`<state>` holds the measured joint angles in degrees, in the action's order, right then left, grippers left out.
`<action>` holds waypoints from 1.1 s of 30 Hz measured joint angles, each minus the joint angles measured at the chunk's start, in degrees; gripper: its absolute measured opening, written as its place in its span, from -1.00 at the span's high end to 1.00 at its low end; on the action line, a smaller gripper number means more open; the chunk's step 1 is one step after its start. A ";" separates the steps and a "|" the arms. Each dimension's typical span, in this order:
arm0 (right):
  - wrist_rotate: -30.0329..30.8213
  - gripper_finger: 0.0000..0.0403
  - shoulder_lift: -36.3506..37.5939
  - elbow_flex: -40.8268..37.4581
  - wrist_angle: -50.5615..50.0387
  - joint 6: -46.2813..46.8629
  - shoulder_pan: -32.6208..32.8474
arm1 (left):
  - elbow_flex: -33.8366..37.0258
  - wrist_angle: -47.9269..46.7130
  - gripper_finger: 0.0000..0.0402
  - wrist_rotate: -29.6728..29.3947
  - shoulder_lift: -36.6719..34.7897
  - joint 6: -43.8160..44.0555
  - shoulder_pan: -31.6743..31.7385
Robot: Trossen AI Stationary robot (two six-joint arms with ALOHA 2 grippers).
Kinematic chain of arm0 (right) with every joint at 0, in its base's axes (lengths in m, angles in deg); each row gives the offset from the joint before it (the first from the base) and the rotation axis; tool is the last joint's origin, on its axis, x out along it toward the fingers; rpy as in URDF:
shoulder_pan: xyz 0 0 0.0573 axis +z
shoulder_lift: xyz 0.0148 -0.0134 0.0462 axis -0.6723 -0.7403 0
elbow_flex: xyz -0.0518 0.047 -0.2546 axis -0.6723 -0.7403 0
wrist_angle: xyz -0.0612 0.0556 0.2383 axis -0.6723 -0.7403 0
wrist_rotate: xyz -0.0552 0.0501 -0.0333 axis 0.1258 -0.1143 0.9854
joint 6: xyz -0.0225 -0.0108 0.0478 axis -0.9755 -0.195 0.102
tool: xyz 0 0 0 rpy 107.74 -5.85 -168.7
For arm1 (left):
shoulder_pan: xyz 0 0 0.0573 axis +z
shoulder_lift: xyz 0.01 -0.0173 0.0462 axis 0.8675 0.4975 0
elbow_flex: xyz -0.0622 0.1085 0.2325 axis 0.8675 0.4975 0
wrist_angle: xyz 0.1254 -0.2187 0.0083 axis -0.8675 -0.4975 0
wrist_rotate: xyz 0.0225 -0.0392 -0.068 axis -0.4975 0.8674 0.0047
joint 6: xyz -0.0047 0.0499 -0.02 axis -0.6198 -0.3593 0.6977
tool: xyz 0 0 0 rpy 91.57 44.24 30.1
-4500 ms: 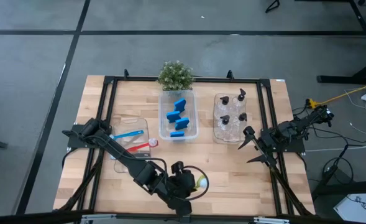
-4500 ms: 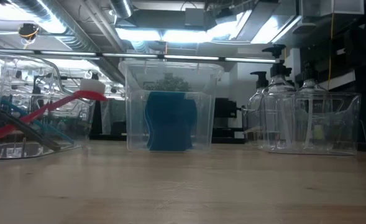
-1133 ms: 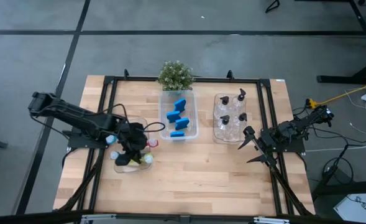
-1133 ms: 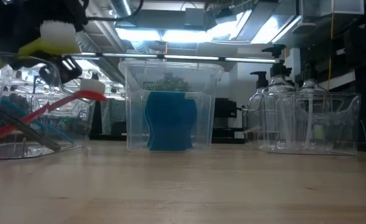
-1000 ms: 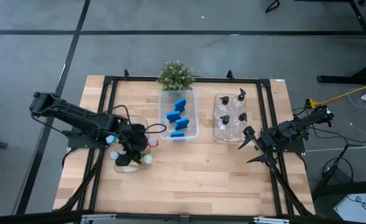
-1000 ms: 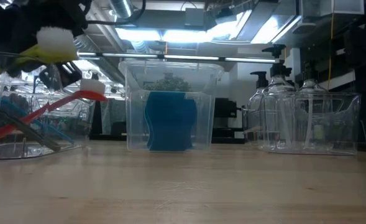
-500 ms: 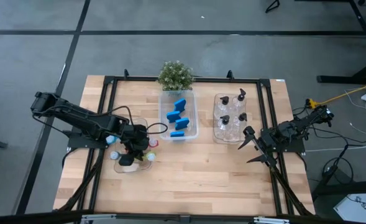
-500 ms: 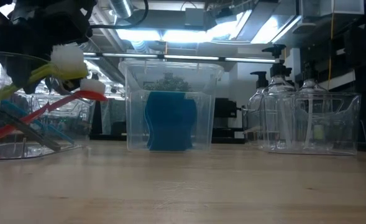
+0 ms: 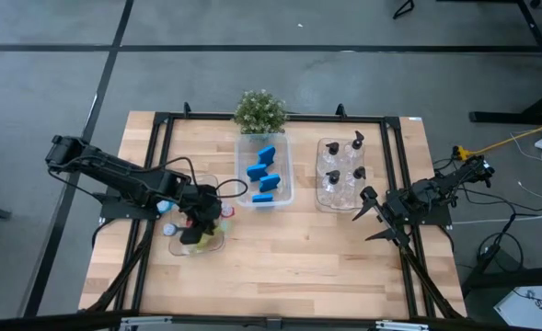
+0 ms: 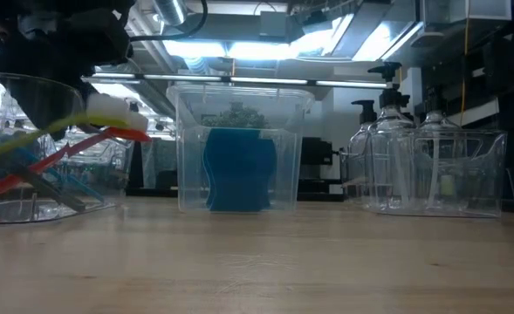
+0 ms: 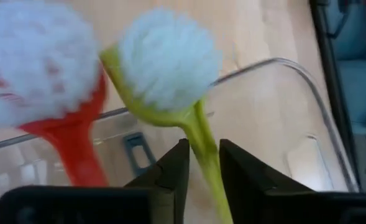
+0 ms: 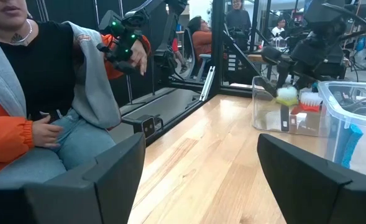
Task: Pick & Place Kitchen Sink Supplies
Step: Put the green brush into the left transparent bin, then return to Home Position
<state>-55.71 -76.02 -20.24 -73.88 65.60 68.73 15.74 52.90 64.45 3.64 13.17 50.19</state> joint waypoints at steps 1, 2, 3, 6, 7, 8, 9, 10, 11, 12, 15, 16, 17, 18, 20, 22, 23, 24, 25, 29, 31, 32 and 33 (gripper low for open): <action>-0.01 -0.53 0.00 0.00 0.00 -0.06 0.00 | 0.00 0.00 0.57 -0.82 0.00 0.61 0.00; -0.02 -0.53 0.01 -0.01 0.00 -0.09 0.00 | 0.00 0.00 0.54 -1.22 0.00 0.76 0.00; -0.01 -0.53 0.01 0.00 0.00 -0.08 0.00 | 0.00 0.00 0.51 -1.24 0.00 0.76 0.00; 0.00 -0.53 0.00 0.01 0.00 -0.07 0.02 | 0.00 -0.09 0.41 -1.25 0.00 0.56 0.00; 0.00 -0.53 0.00 -0.01 0.00 -0.09 0.00 | 0.00 -0.31 0.38 -1.24 0.00 -0.07 0.00; -0.01 -0.53 0.00 0.01 0.00 -0.08 0.01 | 0.00 -0.79 0.36 -1.20 0.00 -0.80 0.00; -0.02 -0.53 0.01 0.01 0.00 -0.01 0.00 | 0.00 -1.46 0.35 -1.20 0.00 -1.73 0.00; 0.00 -0.53 0.00 0.00 0.00 0.00 0.00 | 0.00 -2.15 0.34 -1.21 0.00 -2.36 0.00; -0.01 -0.53 0.02 0.00 0.00 -0.06 0.00 | 0.00 -2.84 0.34 -1.20 -0.02 -2.52 0.00; -0.02 -0.53 0.00 -0.01 0.00 -0.09 0.01 | 0.00 -3.54 0.34 -1.19 0.00 -2.47 0.00; -0.02 -0.53 0.00 -0.01 0.00 0.00 0.00 | 0.00 -5.44 0.35 -1.24 0.00 -2.11 0.00; 0.00 -0.53 0.02 -0.01 0.00 -0.03 0.01 | -0.01 -5.84 0.35 -1.25 -0.06 -2.06 0.00; 0.00 -0.53 0.00 -0.01 0.00 -0.09 0.00 | -0.19 -6.58 0.36 -1.28 -0.24 -1.78 0.00; -0.02 -0.53 0.00 0.01 0.00 -0.09 0.00 | -0.48 -7.07 0.37 -1.37 -0.39 -1.71 0.00; -0.02 -0.53 0.01 0.00 0.00 0.00 0.00 | -1.44 -7.27 0.39 -1.88 -0.90 -1.68 0.00; 0.00 -0.53 0.01 -0.01 0.00 -0.09 0.01 | -2.32 -7.30 0.40 -3.06 -1.70 -1.44 0.00; 0.00 -0.53 0.00 -0.01 0.00 -0.09 0.00 | -2.58 -7.28 0.41 -3.97 -2.06 -0.83 -0.10; -0.01 -0.53 0.02 0.00 0.00 -0.04 0.02 | -2.84 -7.28 0.42 -4.47 -2.29 -0.21 -0.11; -0.01 -0.53 0.02 0.00 0.00 0.04 0.02 | -2.95 -7.28 0.42 -5.11 -2.40 0.54 -0.11; 0.00 -0.53 0.00 0.01 0.00 -0.07 0.00 | -2.95 -7.76 0.43 -6.70 -2.14 3.87 -0.11; 0.00 -0.53 0.01 0.00 0.00 -0.02 0.00 | -2.95 -8.49 0.43 -7.26 -2.02 4.33 -0.11; 0.00 -0.53 0.02 0.00 0.00 -0.07 0.01 | -2.95 -8.40 0.43 -7.25 -2.05 4.36 -0.11; -0.02 -0.53 0.02 0.00 0.00 -0.09 0.00 | -2.95 -8.22 0.43 -7.25 -2.06 4.39 -0.11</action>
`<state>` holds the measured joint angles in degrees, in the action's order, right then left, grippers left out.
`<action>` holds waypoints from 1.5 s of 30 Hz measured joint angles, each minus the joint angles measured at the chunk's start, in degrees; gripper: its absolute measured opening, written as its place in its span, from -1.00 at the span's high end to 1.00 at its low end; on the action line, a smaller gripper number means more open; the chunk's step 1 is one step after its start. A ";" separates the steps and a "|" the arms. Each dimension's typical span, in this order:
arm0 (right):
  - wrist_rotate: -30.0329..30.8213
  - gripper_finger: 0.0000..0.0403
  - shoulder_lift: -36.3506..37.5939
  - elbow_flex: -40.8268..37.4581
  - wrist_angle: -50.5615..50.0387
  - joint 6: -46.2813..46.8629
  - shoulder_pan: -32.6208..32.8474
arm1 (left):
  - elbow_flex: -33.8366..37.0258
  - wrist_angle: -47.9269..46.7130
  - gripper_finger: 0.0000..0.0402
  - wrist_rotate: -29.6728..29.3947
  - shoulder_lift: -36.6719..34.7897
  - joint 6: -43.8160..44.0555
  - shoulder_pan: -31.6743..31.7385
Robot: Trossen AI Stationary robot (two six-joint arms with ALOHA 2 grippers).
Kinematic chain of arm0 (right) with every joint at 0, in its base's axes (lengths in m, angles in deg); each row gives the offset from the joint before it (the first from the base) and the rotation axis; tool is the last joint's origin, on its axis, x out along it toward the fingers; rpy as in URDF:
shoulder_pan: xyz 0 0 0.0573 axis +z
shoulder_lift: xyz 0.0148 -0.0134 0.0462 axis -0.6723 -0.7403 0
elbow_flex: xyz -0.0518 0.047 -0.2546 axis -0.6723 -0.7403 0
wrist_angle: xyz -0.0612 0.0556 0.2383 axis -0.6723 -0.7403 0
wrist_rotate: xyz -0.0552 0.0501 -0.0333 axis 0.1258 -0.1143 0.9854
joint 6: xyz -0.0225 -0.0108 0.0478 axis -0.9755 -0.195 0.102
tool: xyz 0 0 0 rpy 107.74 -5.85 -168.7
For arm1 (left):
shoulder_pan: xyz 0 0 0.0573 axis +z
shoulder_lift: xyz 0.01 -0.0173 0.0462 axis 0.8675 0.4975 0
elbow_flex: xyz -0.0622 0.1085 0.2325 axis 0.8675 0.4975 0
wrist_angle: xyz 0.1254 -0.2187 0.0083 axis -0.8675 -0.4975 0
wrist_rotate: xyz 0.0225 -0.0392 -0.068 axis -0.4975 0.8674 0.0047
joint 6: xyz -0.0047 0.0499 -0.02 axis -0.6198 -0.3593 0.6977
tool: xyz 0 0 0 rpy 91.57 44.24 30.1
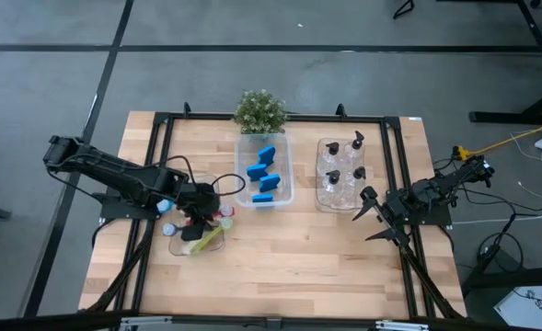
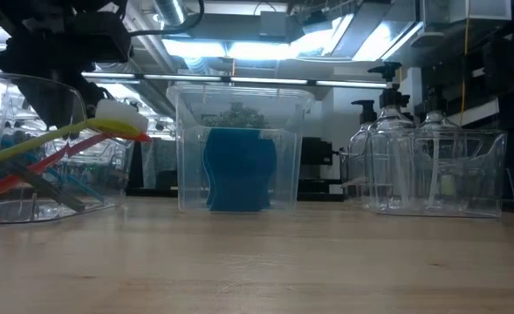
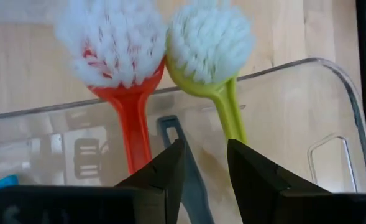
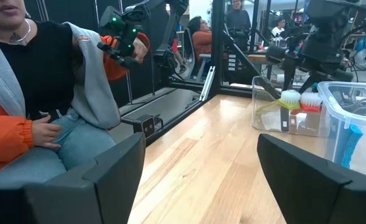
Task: Pick & Place Kitchen Sink Supplies
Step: Return to Home Position
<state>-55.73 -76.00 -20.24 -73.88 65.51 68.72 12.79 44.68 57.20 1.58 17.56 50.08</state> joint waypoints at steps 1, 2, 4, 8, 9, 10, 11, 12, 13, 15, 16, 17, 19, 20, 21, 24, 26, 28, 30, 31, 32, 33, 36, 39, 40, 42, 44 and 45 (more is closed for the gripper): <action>0.00 -0.53 -0.02 -0.01 0.00 0.03 0.01 | -0.03 -0.15 0.43 0.00 -0.16 0.03 0.00; 0.01 -0.53 0.00 0.01 0.00 0.09 0.02 | -0.17 -0.81 0.43 0.00 -0.52 0.16 0.00; -0.01 -0.53 0.00 0.01 0.00 0.01 0.00 | -1.09 -1.82 0.44 -0.02 -0.95 0.73 0.00; 0.01 -0.53 -0.01 -0.01 0.00 0.08 0.00 | -3.35 -5.38 0.48 -1.55 -2.44 2.02 -0.56; 0.02 -0.53 0.00 -0.01 0.00 0.02 0.02 | -3.71 -5.33 0.51 -1.51 -2.91 2.44 -0.93; 0.01 -0.53 0.00 -0.01 0.00 -0.02 0.00 | -3.90 -5.04 0.55 -1.07 -3.38 2.83 -1.38; 0.02 -0.53 -0.02 -0.01 0.00 0.03 0.02 | -3.98 -4.26 0.61 -0.23 -3.61 3.52 -1.97; 0.01 -0.53 0.00 0.00 0.00 0.10 0.01 | -3.98 -3.20 0.67 0.57 -3.64 4.32 -2.62; 0.02 -0.53 0.00 0.01 0.00 0.09 0.02 | -3.98 -2.42 0.74 1.22 -3.64 5.07 -3.43; 0.02 -0.53 0.00 0.01 0.00 -0.02 0.00 | -3.99 -0.66 0.91 2.10 -3.36 6.43 -5.42; 0.01 -0.53 0.00 0.01 0.00 0.02 0.01 | -4.00 0.30 0.95 2.14 -2.91 7.01 -6.46; 0.01 -0.53 0.00 0.01 0.00 0.08 0.01 | -4.00 0.66 0.97 1.77 -2.52 7.52 -7.53; 0.01 -0.53 -0.01 -0.01 0.00 0.06 0.02 | -3.98 0.82 0.98 -0.21 -1.79 8.51 -9.58; 0.02 -0.53 0.00 0.01 0.00 -0.01 0.02 | -4.00 0.88 0.99 -1.47 -1.26 8.82 -10.39; 0.01 -0.53 0.00 0.01 0.00 0.00 0.01 | -4.00 0.59 0.99 -2.90 -0.72 9.16 -11.19; -0.01 -0.53 0.00 -0.01 0.00 0.08 0.00 | -3.98 0.93 0.99 -4.85 0.89 9.66 -12.75; 0.01 -0.53 0.00 -0.01 0.00 0.00 0.02 | -3.98 1.60 0.99 -5.55 1.95 9.66 -13.43; -0.01 -0.53 0.00 0.00 0.00 0.08 0.01 | -3.98 3.04 1.00 -5.84 2.86 9.62 -13.96; 0.01 -0.53 0.00 0.00 0.00 0.01 0.01 | -3.98 3.55 0.99 -5.91 3.82 9.60 -14.31; 0.00 -0.53 -0.01 -0.01 0.00 0.00 0.02 | -3.98 3.54 0.99 -5.97 4.29 9.59 -14.32; 0.01 -0.53 0.00 0.00 0.00 0.02 0.01 | -3.98 3.53 0.99 -5.99 4.73 9.60 -14.34; 0.02 -0.53 0.00 -0.01 0.00 0.09 0.00 | -3.98 3.55 0.99 -6.02 5.10 9.69 -14.34; 0.01 -0.53 0.00 -0.01 0.00 0.00 0.00 | -3.98 4.52 1.00 -5.95 6.44 9.88 -14.32; 0.02 -0.53 0.00 0.01 0.00 0.09 0.00 | -3.98 7.55 0.99 -4.42 7.48 9.90 -14.32; -0.01 -0.53 0.00 0.00 0.00 0.08 0.01 | -3.98 8.33 0.99 -3.71 7.82 9.95 -14.32; 0.01 -0.53 -0.02 0.00 0.00 0.00 0.00 | -3.98 9.34 1.00 -3.10 8.59 10.49 -14.32; 0.01 -0.53 0.00 -0.01 0.00 0.09 0.00 | -3.98 8.77 0.99 -3.02 9.31 11.22 -14.32; 0.02 -0.53 -0.02 0.00 0.00 0.06 0.01 | -3.98 8.42 0.99 -3.06 9.78 11.40 -14.32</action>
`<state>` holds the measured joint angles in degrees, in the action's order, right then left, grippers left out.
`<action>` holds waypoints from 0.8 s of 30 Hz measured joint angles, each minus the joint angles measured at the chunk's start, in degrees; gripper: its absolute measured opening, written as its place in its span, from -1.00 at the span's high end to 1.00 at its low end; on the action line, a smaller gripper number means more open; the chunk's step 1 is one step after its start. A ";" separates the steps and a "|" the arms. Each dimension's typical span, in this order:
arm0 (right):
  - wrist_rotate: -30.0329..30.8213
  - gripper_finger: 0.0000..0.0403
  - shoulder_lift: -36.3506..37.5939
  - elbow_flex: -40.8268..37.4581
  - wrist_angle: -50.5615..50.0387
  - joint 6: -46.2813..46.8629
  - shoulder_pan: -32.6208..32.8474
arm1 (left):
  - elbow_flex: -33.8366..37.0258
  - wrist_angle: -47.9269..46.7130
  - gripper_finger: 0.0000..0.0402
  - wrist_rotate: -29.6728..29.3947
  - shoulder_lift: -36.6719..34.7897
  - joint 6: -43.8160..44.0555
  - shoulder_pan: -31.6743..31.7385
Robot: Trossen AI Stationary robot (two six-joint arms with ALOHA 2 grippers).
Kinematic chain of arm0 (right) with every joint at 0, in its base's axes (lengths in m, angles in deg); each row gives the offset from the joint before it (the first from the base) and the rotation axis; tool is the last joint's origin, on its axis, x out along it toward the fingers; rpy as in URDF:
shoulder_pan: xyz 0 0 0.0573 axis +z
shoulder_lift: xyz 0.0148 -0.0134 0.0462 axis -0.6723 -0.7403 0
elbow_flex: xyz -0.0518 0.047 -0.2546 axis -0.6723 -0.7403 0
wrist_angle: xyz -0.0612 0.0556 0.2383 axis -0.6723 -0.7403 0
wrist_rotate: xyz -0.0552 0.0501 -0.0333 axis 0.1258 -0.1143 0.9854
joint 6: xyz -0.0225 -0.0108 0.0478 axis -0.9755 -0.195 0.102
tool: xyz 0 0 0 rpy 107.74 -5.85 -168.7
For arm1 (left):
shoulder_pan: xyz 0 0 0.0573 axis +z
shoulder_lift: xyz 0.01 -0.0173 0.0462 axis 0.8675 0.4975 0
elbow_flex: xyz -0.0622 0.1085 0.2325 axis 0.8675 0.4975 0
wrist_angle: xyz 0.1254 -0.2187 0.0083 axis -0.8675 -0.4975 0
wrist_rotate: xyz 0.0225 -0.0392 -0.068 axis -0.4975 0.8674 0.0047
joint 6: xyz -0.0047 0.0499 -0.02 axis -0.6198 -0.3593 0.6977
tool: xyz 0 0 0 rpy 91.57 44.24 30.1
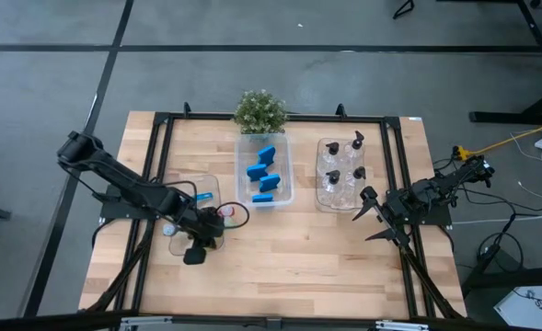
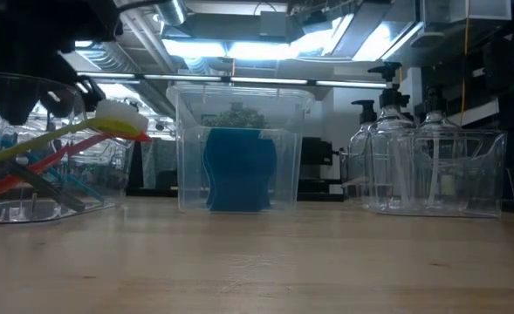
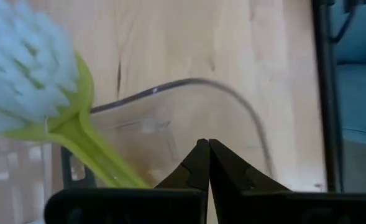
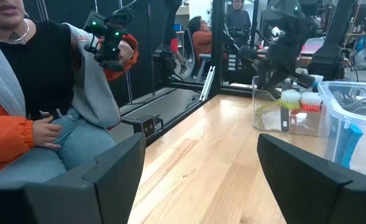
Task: Pick & Place Kitchen Sink Supplies
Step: Return to Home Position
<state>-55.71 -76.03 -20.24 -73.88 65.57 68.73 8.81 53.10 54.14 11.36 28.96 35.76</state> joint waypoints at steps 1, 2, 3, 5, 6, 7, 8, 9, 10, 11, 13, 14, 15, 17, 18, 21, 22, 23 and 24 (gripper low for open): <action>-0.01 -0.53 0.02 0.01 0.00 -0.06 -0.01 | 0.00 -0.17 0.99 -0.16 0.56 0.01 0.00; -0.02 -0.53 0.02 0.00 0.00 -0.06 0.01 | 0.02 -0.35 0.99 -0.53 1.02 0.03 0.00; 0.00 -0.53 0.01 -0.01 0.00 -0.01 0.01 | 0.02 -0.36 1.00 -0.75 1.52 0.03 -0.04; -0.01 -0.53 0.02 -0.01 0.00 0.00 0.00 | 0.02 -0.18 0.99 -0.99 2.42 -0.02 -0.04; 0.00 -0.53 0.02 -0.01 0.00 -0.06 -0.01 | 0.02 -0.21 0.99 -1.17 2.87 -0.25 -0.04; 0.00 -0.53 0.02 0.01 0.00 -0.06 -0.01 | 0.02 -0.25 0.99 -1.24 3.27 -0.30 -0.04; 0.00 -0.53 0.02 -0.01 0.00 -0.01 -0.01 | 0.02 -0.34 0.99 -1.27 3.50 -0.36 -0.04; -0.01 -0.53 0.02 0.00 0.00 0.03 0.01 | 0.02 -0.51 0.99 -1.37 3.68 -0.39 -0.06; 0.00 -0.53 0.01 -0.01 0.00 0.01 0.01 | 0.02 -0.59 1.00 -1.52 3.81 -0.41 -0.21; 0.00 -0.53 0.01 -0.01 0.00 -0.06 -0.01 | 0.02 -0.77 1.00 -2.16 3.85 -0.46 -0.49; -0.01 -0.53 0.02 0.00 0.00 -0.05 0.00 | -0.09 -1.88 0.99 -3.78 3.77 -0.91 -1.42; 0.00 -0.53 0.00 -0.01 0.00 0.03 0.01 | -0.37 -3.31 0.99 -4.90 3.74 -1.00 -2.01; -0.01 -0.53 0.02 0.00 0.00 0.02 0.00 | -0.88 -5.00 0.99 -6.24 3.74 -1.04 -2.56; 0.00 -0.53 0.02 0.01 0.00 -0.08 0.01 | -2.22 -8.27 0.99 -9.25 3.69 -1.00 -3.80; -0.02 -0.53 0.02 0.01 0.00 -0.06 -0.01 | -2.79 -9.67 1.00 -10.64 3.69 -1.00 -4.34; -0.01 -0.53 0.02 -0.01 0.00 -0.02 -0.01 | -3.94 -11.97 0.99 -14.14 3.69 -1.00 -5.67; -0.01 -0.53 0.01 -0.01 0.00 -0.06 0.01 | -4.22 -11.99 0.99 -14.96 3.67 -1.03 -5.99; 0.00 -0.53 0.02 0.00 0.00 -0.06 0.00 | -4.39 -12.03 0.99 -15.70 3.67 -1.03 -6.21; 0.00 -0.53 0.02 -0.01 0.00 0.00 0.00 | -4.48 -12.45 0.99 -16.37 3.67 -1.01 -6.38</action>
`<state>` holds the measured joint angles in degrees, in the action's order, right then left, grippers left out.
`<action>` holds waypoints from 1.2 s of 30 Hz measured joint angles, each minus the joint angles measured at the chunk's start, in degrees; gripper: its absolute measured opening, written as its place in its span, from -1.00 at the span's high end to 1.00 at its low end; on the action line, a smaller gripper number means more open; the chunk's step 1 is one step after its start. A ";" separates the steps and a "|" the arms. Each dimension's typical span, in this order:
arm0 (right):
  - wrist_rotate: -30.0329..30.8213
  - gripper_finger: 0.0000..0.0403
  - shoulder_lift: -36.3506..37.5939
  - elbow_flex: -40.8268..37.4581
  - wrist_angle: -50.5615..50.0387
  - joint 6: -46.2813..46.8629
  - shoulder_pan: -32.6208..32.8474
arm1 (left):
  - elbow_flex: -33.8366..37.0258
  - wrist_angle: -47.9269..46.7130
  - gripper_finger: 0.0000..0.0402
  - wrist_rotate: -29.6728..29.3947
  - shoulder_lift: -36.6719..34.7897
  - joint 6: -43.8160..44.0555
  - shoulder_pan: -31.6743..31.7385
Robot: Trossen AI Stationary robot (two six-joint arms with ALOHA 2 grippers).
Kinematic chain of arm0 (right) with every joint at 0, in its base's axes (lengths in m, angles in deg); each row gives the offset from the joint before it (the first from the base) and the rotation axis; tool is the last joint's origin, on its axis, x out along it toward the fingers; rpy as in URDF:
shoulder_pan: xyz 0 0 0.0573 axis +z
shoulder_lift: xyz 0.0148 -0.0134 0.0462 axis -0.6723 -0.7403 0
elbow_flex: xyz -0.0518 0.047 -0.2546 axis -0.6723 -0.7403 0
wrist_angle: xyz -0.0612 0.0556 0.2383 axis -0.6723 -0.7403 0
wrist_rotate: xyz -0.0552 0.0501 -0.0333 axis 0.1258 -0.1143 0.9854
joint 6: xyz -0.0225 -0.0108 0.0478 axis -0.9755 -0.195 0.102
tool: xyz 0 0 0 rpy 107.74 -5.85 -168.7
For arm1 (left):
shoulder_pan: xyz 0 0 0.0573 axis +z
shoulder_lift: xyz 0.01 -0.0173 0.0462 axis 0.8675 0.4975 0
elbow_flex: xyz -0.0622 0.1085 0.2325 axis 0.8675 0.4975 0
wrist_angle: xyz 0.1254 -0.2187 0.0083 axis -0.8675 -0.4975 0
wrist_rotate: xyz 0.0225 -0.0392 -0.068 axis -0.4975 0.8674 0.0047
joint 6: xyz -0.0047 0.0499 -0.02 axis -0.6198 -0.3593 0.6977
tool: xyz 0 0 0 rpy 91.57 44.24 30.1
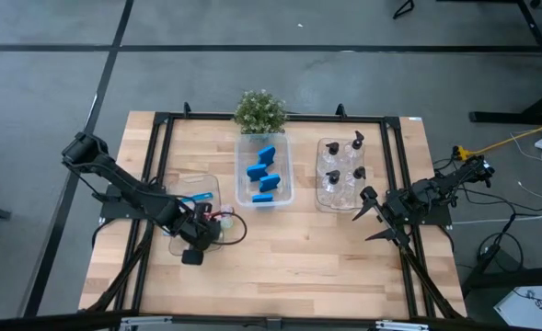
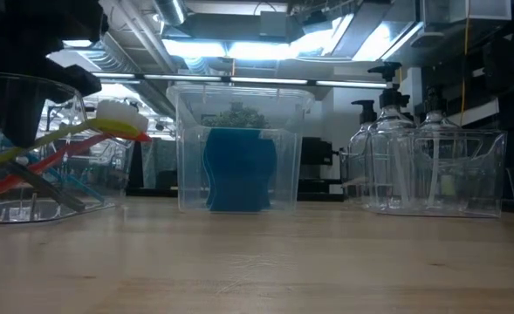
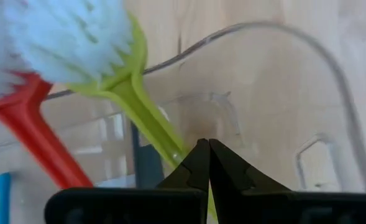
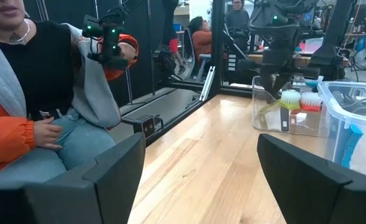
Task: Pick & Place Kitchen Sink Supplies
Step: Return to Home Position
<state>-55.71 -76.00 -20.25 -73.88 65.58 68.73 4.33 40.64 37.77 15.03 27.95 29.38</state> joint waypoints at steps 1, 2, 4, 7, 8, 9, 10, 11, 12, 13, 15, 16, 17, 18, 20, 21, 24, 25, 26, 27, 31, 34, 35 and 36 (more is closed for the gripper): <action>0.00 -0.53 -0.02 0.00 0.00 0.02 0.00 | -0.03 -0.53 0.99 -0.39 0.00 0.03 -0.02; 0.00 -0.53 0.00 0.00 0.00 0.00 0.02 | -0.03 -0.93 1.00 -0.78 0.00 0.04 -0.02; 0.00 -0.53 -0.02 0.01 0.00 -0.07 0.01 | -0.07 -2.16 0.99 -1.59 0.00 0.62 -0.02; 0.00 -0.53 0.00 0.01 0.00 0.00 0.01 | -0.07 -4.11 0.99 -2.84 0.00 1.36 0.00; -0.01 -0.53 -0.02 0.01 0.00 -0.09 0.01 | -0.07 -4.15 0.99 -3.02 0.00 1.49 0.00; 0.00 -0.53 0.00 0.02 0.00 -0.07 0.01 | -0.08 -4.11 0.99 -3.01 0.00 1.49 0.00; 0.00 -0.53 0.00 0.00 0.00 -0.02 0.01 | -0.22 -4.16 1.00 -2.97 0.00 1.42 -0.01; -0.01 -0.53 -0.01 0.01 0.00 0.02 0.01 | -0.47 -4.19 0.99 -2.95 0.00 1.20 -0.12; 0.00 -0.53 -0.02 0.02 0.00 -0.01 0.00 | -0.91 -4.18 0.99 -2.95 0.00 1.17 -0.32; 0.00 -0.53 0.00 0.01 0.00 -0.07 0.00 | -1.45 -4.11 0.99 -2.93 0.00 1.05 -0.50; -0.01 -0.53 0.00 0.00 0.00 -0.02 0.01 | -2.72 -4.15 0.99 -2.88 0.00 0.18 -1.02; 0.00 -0.53 -0.02 0.00 0.00 0.04 0.00 | -3.50 -4.14 0.99 -2.91 0.00 -0.33 -1.33; 0.00 -0.53 0.00 0.00 0.00 0.02 0.00 | -4.37 -4.13 0.99 -2.96 0.00 -0.90 -1.69; 0.00 -0.53 0.00 0.00 0.00 -0.07 0.00 | -5.35 -4.39 0.99 -2.97 0.00 -1.50 -2.05; -0.02 -0.53 -0.01 0.00 0.00 -0.01 0.02 | -7.59 -6.23 0.99 -3.10 0.00 -2.32 -2.64; -0.01 -0.53 -0.01 0.00 0.00 0.02 0.00 | -8.82 -7.89 0.99 -3.68 -0.09 -2.43 -2.76; 0.00 -0.53 0.00 0.01 0.00 -0.06 0.00 | -12.11 -12.77 0.99 -6.31 -1.71 -2.47 -2.79; -0.01 -0.53 -0.01 0.02 0.00 -0.01 0.00 | -12.78 -13.61 0.99 -6.91 -2.70 -2.68 -2.58; -0.02 -0.53 0.00 0.01 0.00 0.01 0.00 | -13.08 -14.16 0.99 -7.34 -4.02 -3.19 -2.34; -0.01 -0.53 -0.02 0.00 0.00 -0.01 0.00 | -13.05 -14.40 0.99 -7.50 -5.70 -3.85 -1.97; -0.02 -0.53 -0.02 0.02 0.00 0.05 0.00 | -11.67 -12.89 0.99 -8.42 -13.87 -6.63 -0.12; -0.02 -0.53 -0.02 0.00 0.00 -0.07 0.02 | -8.23 -7.30 0.99 -8.79 -21.35 -10.35 1.49; -0.01 -0.53 -0.01 0.00 0.00 -0.03 0.01 | -7.01 -5.24 0.99 -8.61 -24.12 -11.74 2.10; -0.02 -0.53 0.00 0.01 0.00 0.02 0.01 | -5.83 -3.31 0.99 -8.57 -26.76 -13.34 2.70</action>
<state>-55.73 -76.00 -20.24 -73.88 65.59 68.73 -1.50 37.34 29.20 -11.73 14.61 32.08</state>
